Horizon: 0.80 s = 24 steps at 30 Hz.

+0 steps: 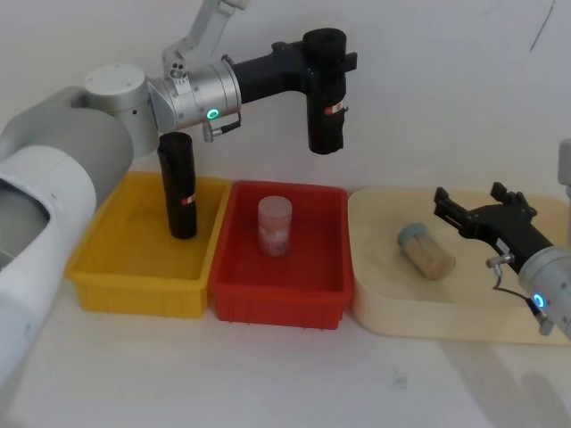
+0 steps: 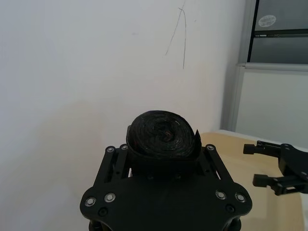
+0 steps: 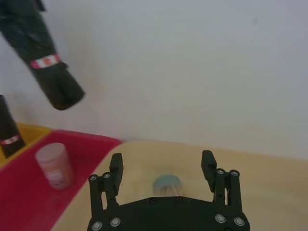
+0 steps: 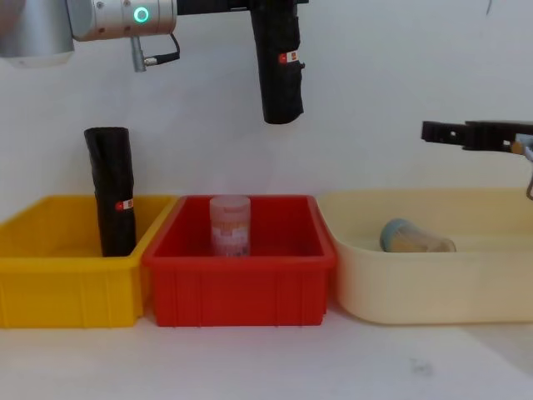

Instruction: Pick up the garbage bag with the one hand and transfer it to the other hand.

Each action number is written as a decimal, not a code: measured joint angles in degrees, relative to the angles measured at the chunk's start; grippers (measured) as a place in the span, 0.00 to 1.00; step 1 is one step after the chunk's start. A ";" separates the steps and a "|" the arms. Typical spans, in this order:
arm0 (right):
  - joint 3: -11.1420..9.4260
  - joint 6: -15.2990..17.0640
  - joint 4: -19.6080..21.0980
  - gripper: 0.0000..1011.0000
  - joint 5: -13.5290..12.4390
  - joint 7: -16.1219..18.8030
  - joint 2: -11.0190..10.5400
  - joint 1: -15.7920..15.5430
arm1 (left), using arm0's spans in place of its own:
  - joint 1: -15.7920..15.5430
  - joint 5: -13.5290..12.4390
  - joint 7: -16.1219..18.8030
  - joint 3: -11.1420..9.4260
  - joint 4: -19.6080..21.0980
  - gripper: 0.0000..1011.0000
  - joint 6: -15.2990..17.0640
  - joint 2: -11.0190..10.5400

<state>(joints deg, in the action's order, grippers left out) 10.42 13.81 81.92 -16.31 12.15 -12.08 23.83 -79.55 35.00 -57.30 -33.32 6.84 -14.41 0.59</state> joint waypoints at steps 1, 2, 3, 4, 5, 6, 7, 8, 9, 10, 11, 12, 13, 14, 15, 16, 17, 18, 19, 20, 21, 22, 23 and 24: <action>0.33 -0.48 0.47 0.99 0.00 0.21 0.05 -0.26 | -0.03 0.01 -0.02 -0.02 -0.05 0.50 -0.01 0.02; 0.48 -0.74 0.67 0.99 0.00 0.30 0.09 -0.38 | -0.07 0.03 -0.04 -0.02 -0.11 0.50 -0.04 0.04; 0.65 -0.99 0.87 0.99 0.00 0.41 0.13 -0.49 | -0.10 0.04 -0.06 -0.03 -0.16 0.50 -0.06 0.06; 0.95 -1.68 1.28 0.99 0.04 0.57 0.23 -0.69 | -0.13 0.06 -0.09 -0.05 -0.26 0.50 -0.10 0.09; 1.10 -2.01 1.49 0.99 0.08 0.64 0.27 -0.77 | -0.15 0.07 -0.11 -0.06 -0.31 0.50 -0.13 0.11; 1.32 -2.34 1.80 0.99 0.13 0.68 0.36 -0.88 | -0.17 0.07 -0.13 -0.07 -0.36 0.50 -0.15 0.12; 1.44 -2.66 1.96 0.99 0.20 0.71 0.42 -0.93 | -0.22 0.09 -0.16 -0.08 -0.43 0.50 -0.18 0.14; 1.92 -3.39 2.53 0.99 0.39 0.76 0.66 -1.06 | -0.25 0.10 -0.18 -0.08 -0.46 0.50 -0.19 0.15; 2.13 -3.58 2.75 0.99 0.45 0.77 0.76 -1.10 | -0.26 0.10 -0.19 -0.09 -0.49 0.50 -0.20 0.16; 2.33 -4.02 2.98 0.99 0.58 0.78 0.89 -1.12 | -0.27 0.11 -0.20 -0.09 -0.52 0.50 -0.22 0.17; 2.61 -4.35 3.26 0.99 0.69 0.78 1.06 -1.14 | -0.29 0.12 -0.22 -0.10 -0.59 0.50 -0.24 0.18; 3.02 -5.12 3.66 0.99 1.00 0.78 1.36 -1.14 | -0.31 0.13 -0.22 -0.11 -0.62 0.50 -0.25 0.19; 3.26 -5.43 3.92 0.99 1.13 0.76 1.57 -1.14 | -0.32 0.13 -0.24 -0.11 -0.63 0.50 -0.27 0.21; 3.67 -6.15 4.23 0.99 1.41 0.72 1.93 -1.10 | -0.32 0.14 -0.24 -0.11 -0.65 0.50 -0.27 0.21; 3.89 -6.54 4.47 0.99 1.55 0.68 2.12 -1.06 | -0.35 0.15 -0.26 -0.12 -0.69 0.50 -0.29 0.22; 4.11 -7.05 4.62 0.99 1.76 0.64 2.31 -1.00 | -0.36 0.16 -0.27 -0.13 -0.72 0.50 -0.30 0.23; 4.33 -7.42 4.76 0.99 1.92 0.60 2.50 -0.92 | -0.36 0.16 -0.27 -0.13 -0.72 0.50 -0.30 0.23; 4.74 -8.24 4.96 0.99 2.30 0.49 2.88 -0.76 | -0.37 0.17 -0.28 -0.14 -0.75 0.50 -0.31 0.23; 5.02 -8.71 5.05 0.99 2.49 0.42 3.15 -0.63 | -0.37 0.17 -0.28 -0.14 -0.77 0.50 -0.32 0.23; 5.24 -9.31 5.10 0.99 2.77 0.31 3.37 -0.53 | -0.38 0.18 -0.29 -0.15 -0.80 0.50 -0.33 0.24; 5.43 -9.78 5.12 0.99 3.01 0.20 3.59 -0.44 | -0.38 0.20 -0.30 -0.15 -0.81 0.50 -0.34 0.25; 5.85 -10.83 5.12 0.99 3.57 0.02 4.03 -0.22 | -0.39 0.20 -0.30 -0.16 -0.82 0.50 -0.34 0.25; 6.16 -11.36 5.08 0.99 3.84 -0.09 4.33 -0.08 | -0.40 0.20 -0.32 -0.17 -0.84 0.50 -0.35 0.26; 6.63 -12.30 4.87 0.99 4.41 -0.32 4.75 0.14 | -0.41 0.20 -0.32 -0.17 -0.84 0.50 -0.36 0.26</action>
<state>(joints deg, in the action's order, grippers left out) 17.04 1.51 86.79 -11.89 11.83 -7.33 23.97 -79.96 35.21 -57.62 -33.50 6.00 -14.77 0.85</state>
